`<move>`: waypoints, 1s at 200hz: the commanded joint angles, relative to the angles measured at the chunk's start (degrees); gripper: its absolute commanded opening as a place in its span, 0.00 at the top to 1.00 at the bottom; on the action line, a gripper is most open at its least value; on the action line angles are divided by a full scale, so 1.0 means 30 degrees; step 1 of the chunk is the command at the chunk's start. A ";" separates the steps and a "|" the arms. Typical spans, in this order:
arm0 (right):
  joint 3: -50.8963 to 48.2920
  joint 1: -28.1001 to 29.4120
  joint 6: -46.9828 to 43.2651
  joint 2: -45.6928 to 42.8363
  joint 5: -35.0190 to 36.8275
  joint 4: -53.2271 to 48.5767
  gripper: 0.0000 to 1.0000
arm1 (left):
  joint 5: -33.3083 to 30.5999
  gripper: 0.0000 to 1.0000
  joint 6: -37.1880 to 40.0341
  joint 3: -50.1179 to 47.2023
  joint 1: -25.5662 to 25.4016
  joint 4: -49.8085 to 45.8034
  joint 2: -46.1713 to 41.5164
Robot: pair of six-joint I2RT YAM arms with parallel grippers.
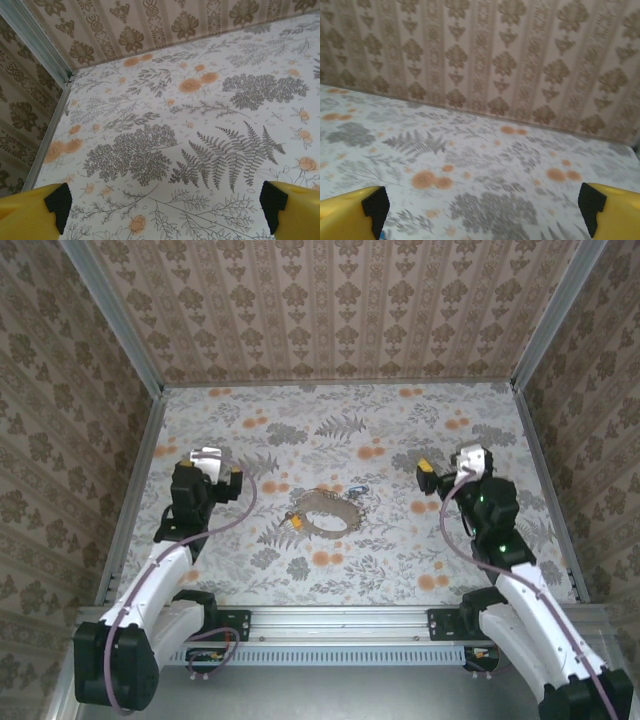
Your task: Put the keys on the keyring
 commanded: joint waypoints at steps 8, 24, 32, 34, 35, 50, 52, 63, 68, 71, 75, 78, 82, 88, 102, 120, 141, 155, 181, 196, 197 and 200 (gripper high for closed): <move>-0.2762 -0.0265 0.0190 -0.0605 0.1339 0.3004 0.00 | 0.0444 0.00 0.0229 -0.1255 0.0454 0.3240 0.1289; -0.4300 -0.0267 0.0448 0.0223 0.1111 0.5638 0.00 | 0.0621 0.00 0.0299 -0.1597 0.0490 0.4922 0.2862; -0.4704 -0.0288 0.0588 0.1137 0.1355 0.6734 0.00 | 0.0688 0.00 0.0315 -0.1785 0.0541 0.5999 0.3658; -0.4758 -0.0293 0.0578 0.1487 0.1339 0.7002 0.00 | 0.0715 0.00 0.0276 -0.1816 0.0593 0.6244 0.3841; -0.4777 -0.0309 0.0571 0.1623 0.1321 0.7120 0.00 | 0.0759 0.00 0.0260 -0.1836 0.0626 0.6363 0.3965; -0.4986 -0.0532 0.0550 0.4443 0.0790 0.9418 0.00 | 0.1767 0.00 -0.0323 -0.1925 0.1169 0.8160 0.5440; -0.4976 -0.0552 0.0568 0.4869 0.0670 0.9724 0.00 | 0.1849 0.00 -0.0411 -0.1939 0.1226 0.8432 0.5671; -0.4850 -0.0645 0.0745 0.6955 0.0512 1.1546 0.00 | 0.2128 0.00 -0.0455 -0.2002 0.1361 0.9663 0.6718; -0.4715 -0.0697 0.0845 0.8083 0.0580 1.2269 0.00 | 0.2233 0.00 -0.0248 -0.1940 0.1391 1.0268 0.7215; -0.4654 -0.0744 0.0856 0.8702 0.0561 1.2752 0.01 | 0.2351 0.00 -0.0147 -0.1848 0.1391 1.0386 0.7420; -0.4533 -0.0824 0.0872 0.9554 0.0563 1.3364 0.00 | 0.2703 0.00 0.0128 -0.1713 0.1388 1.0531 0.7673; -0.4456 -0.0936 0.0948 1.0135 0.0567 1.3830 0.00 | 0.2981 0.00 0.0394 -0.1633 0.1479 1.0756 0.7942; -0.4326 -0.1082 0.1092 1.0966 0.0489 1.4522 0.00 | 0.3314 0.00 0.0656 -0.1542 0.1534 1.1052 0.8332; -0.4036 -0.1248 0.1037 1.1985 0.0397 1.5012 0.00 | 0.3970 0.00 0.0668 -0.1522 0.1873 1.1755 0.8988; -0.3480 -0.1934 0.1098 1.3532 -0.0244 1.5802 0.01 | 0.4758 0.00 -0.0518 -0.2150 0.3127 1.4506 1.0558; -0.3081 -0.2752 0.1964 1.5457 -0.0549 1.6629 0.00 | 0.5851 0.00 -0.1737 -0.2481 0.4514 1.6968 1.2045; -0.1694 -0.2835 0.2187 1.7387 -0.0136 1.6419 0.00 | 0.6300 0.00 -0.1391 -0.1570 0.4394 1.4890 1.1936; -0.0446 -0.2650 0.1872 1.7534 -0.0296 1.3851 0.00 | 0.4773 0.00 -0.2089 -0.1555 0.4394 1.4766 1.1972; -0.0479 -0.2723 0.3191 1.7359 0.2516 1.3673 0.00 | 0.1657 0.00 -0.1488 -0.0577 0.3019 1.2841 1.1911; -0.0373 -0.2705 0.3251 1.7219 0.2822 1.3211 0.00 | 0.1759 0.00 -0.1543 -0.0581 0.3080 1.2774 1.1899; -0.0372 -0.2701 0.3241 1.7224 0.2839 1.3213 0.00 | 0.1764 0.00 -0.1543 -0.0589 0.3085 1.2777 1.1904; -0.0372 -0.2679 0.3206 1.7187 0.2840 1.3244 0.00 | 0.1794 0.00 -0.1558 -0.0595 0.3108 1.2787 1.1888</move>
